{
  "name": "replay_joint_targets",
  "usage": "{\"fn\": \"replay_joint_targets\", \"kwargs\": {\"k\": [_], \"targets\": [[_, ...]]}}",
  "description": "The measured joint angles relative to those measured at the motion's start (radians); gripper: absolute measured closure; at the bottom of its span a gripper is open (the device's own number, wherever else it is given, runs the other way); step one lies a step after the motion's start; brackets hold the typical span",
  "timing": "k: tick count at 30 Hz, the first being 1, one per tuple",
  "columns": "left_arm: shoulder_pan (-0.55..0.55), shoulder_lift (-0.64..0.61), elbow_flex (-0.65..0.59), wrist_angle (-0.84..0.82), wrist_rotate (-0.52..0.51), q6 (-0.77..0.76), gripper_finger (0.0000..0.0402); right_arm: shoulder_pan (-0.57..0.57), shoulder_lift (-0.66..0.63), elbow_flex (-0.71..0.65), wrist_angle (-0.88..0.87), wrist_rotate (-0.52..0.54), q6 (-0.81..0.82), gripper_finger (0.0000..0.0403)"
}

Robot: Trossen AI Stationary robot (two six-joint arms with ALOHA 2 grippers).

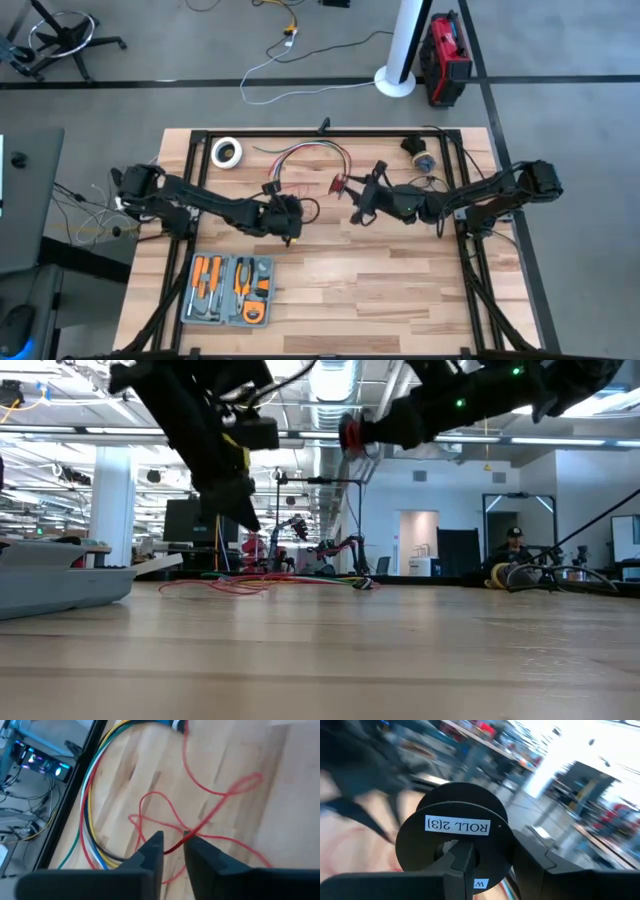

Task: Coil cords
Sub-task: Uncoil the red wire from the black spool

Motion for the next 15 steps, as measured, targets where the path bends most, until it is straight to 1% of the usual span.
{"fn": "replay_joint_targets", "kwargs": {"k": [4,8,11,13,15], "targets": [[0.044,0.021,0.000,0.041,0.063,0.069,0.0295,0.019,0.000,0.000,0.007,-0.098,-0.001,0.0295],[0.072,0.018,0.000,0.136,0.170,0.184,0.0260,0.036,0.000,0.000,-0.016,-0.102,0.001,0.0295],[0.082,0.015,0.000,0.214,0.183,0.264,0.0239,0.036,0.000,0.000,-0.056,-0.113,0.025,0.0295],[0.092,0.015,0.000,0.253,0.188,0.308,0.0230,0.036,0.000,0.000,-0.085,-0.154,0.049,0.0295],[0.106,0.015,0.000,0.291,0.222,0.342,0.0223,0.035,0.000,0.000,-0.111,-0.200,0.074,0.0295]]}}
